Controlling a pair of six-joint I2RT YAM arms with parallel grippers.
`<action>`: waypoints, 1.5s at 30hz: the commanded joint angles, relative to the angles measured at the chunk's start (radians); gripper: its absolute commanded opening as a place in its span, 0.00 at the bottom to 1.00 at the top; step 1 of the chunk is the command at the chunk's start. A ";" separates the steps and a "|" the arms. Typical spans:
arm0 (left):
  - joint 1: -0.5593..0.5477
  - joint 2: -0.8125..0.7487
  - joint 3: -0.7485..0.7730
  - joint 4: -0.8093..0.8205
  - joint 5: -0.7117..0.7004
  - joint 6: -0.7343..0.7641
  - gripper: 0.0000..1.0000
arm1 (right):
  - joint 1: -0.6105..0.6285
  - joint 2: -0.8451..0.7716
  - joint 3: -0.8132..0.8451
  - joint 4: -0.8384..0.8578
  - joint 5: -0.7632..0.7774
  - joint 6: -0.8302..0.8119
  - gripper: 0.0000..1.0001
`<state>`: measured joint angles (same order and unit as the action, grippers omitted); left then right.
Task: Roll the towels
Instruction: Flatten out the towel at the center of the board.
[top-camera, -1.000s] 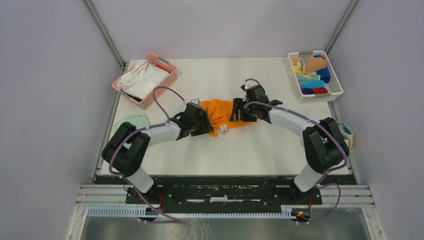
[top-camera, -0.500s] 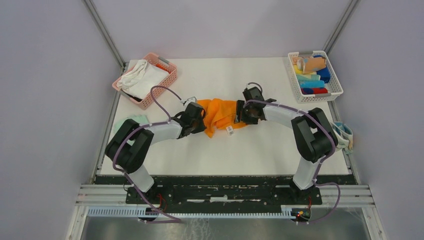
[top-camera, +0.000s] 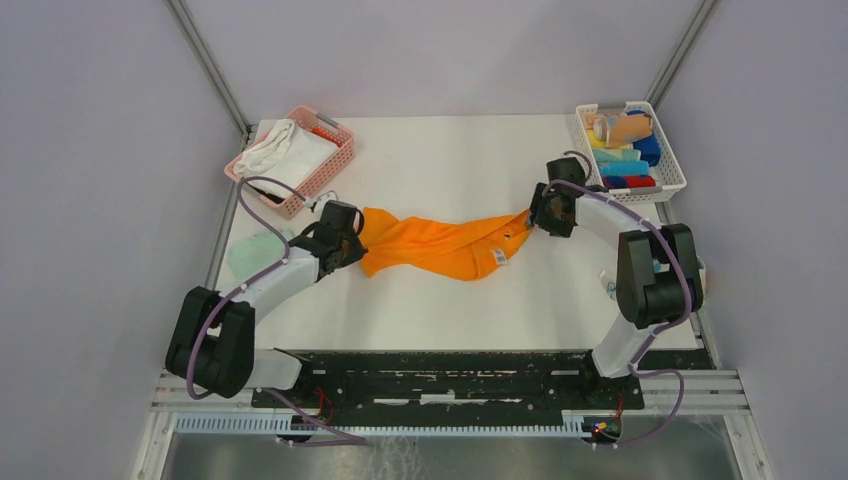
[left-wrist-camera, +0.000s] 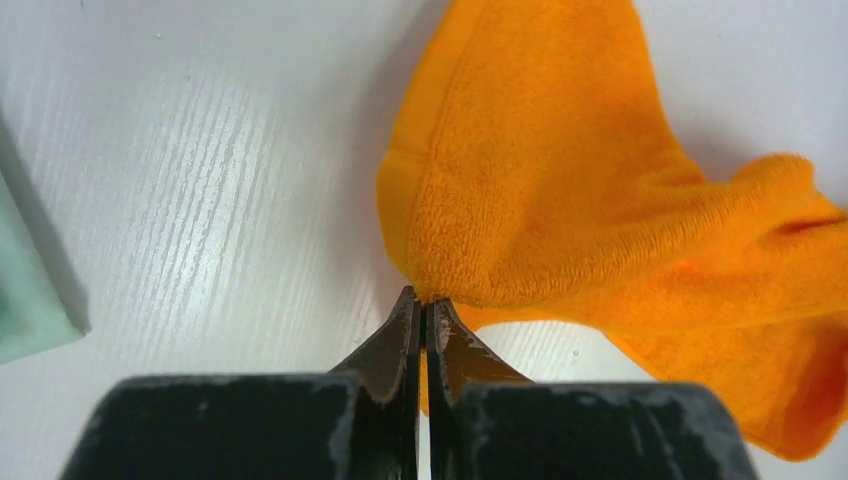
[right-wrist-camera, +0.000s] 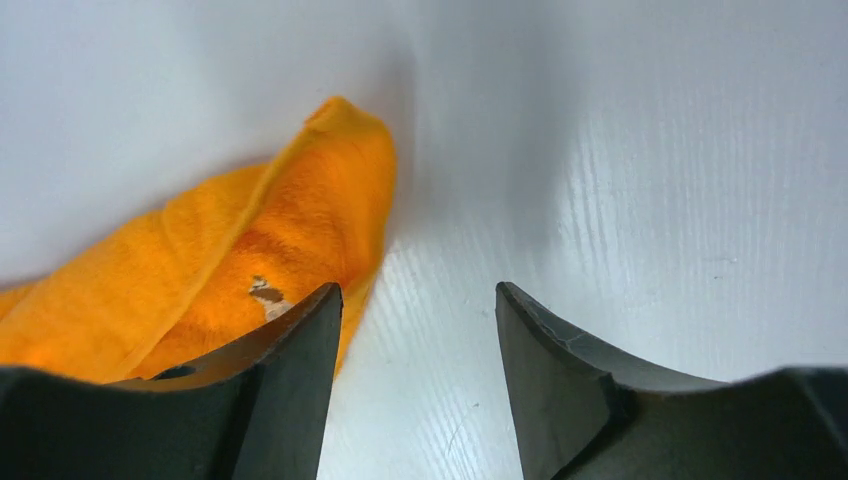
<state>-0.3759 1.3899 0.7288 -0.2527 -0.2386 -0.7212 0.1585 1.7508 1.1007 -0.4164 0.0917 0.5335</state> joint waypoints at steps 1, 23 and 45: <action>0.000 -0.062 0.042 -0.067 0.000 0.081 0.03 | 0.012 -0.089 0.046 0.026 -0.067 -0.112 0.67; 0.004 -0.049 0.104 -0.118 0.076 0.139 0.03 | -0.047 0.084 0.271 -0.102 -0.377 -0.877 0.75; 0.026 -0.005 0.179 -0.173 0.112 0.203 0.03 | -0.063 0.347 0.559 -0.423 -0.511 -1.350 0.57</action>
<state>-0.3592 1.3762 0.8555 -0.4259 -0.1352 -0.5701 0.0959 2.0731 1.5986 -0.8200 -0.4103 -0.7597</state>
